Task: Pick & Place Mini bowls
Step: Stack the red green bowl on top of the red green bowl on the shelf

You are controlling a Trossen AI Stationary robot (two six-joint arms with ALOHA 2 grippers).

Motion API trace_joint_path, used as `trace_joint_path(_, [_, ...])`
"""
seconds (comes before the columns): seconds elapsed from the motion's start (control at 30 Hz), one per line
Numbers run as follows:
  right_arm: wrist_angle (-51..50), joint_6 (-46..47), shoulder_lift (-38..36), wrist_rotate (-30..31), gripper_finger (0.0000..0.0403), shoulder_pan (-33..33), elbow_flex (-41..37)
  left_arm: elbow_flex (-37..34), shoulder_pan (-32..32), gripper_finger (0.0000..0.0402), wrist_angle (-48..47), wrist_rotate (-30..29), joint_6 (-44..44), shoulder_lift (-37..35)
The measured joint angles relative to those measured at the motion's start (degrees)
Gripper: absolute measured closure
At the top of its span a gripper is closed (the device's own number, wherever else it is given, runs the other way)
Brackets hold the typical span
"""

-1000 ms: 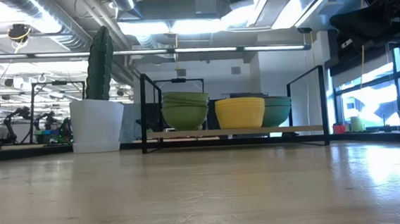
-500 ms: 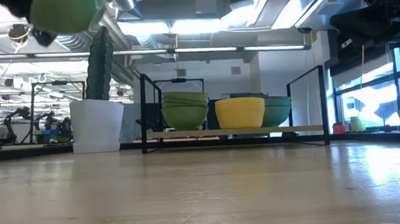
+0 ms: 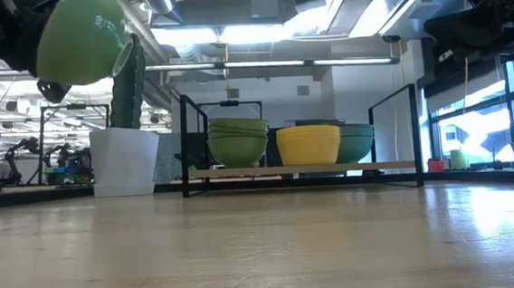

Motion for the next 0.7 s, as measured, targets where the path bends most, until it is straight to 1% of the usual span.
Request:
trace_joint_path(0.17, [0.0, 0.2, 0.0, 0.0, 0.0393, 0.0, 0.0, -1.1, 0.0, 0.0391, 0.5, 0.0, 0.0, -0.7])
trace_joint_path(0.23, [0.0, 0.2, 0.0, 0.0, 0.0393, 0.0, 0.0, -1.1, 0.0, 0.0391, 2.4, 0.3, 0.7, -0.7])
trace_joint_path(0.27, [0.0, 0.1, 0.0, 0.0, 0.0393, 0.0, 0.0, -1.1, 0.0, 0.0391, 4.3, 1.3, 2.1, -0.7])
trace_joint_path(0.33, [0.0, -0.1, 0.0, 0.0, 0.0393, 0.0, 0.0, -0.7, 0.0, 0.0391, 9.3, 5.1, 6.2, -0.6])
trace_joint_path(0.4, [0.1, -0.2, 0.0, 0.0, 0.0393, 0.0, 0.0, 1.5, 0.0, 0.0391, 12.5, 6.1, 9.7, 0.6])
trace_joint_path(0.47, [0.1, -0.2, 0.0, 0.0, 0.0393, 0.0, 0.0, 5.8, 0.0, 0.0393, 12.4, 4.3, 13.2, 2.5])
trace_joint_path(0.53, [0.1, -0.2, 0.0, 0.0, 0.0393, 0.0, 0.0, 11.5, 0.0, 0.0394, 9.8, 2.6, 16.6, 5.2])
trace_joint_path(0.7, [0.1, -0.2, 0.0, 0.0, 0.0393, 0.0, 0.0, 30.0, 2.0, 0.0394, -1.4, -2.5, 22.6, 14.8])
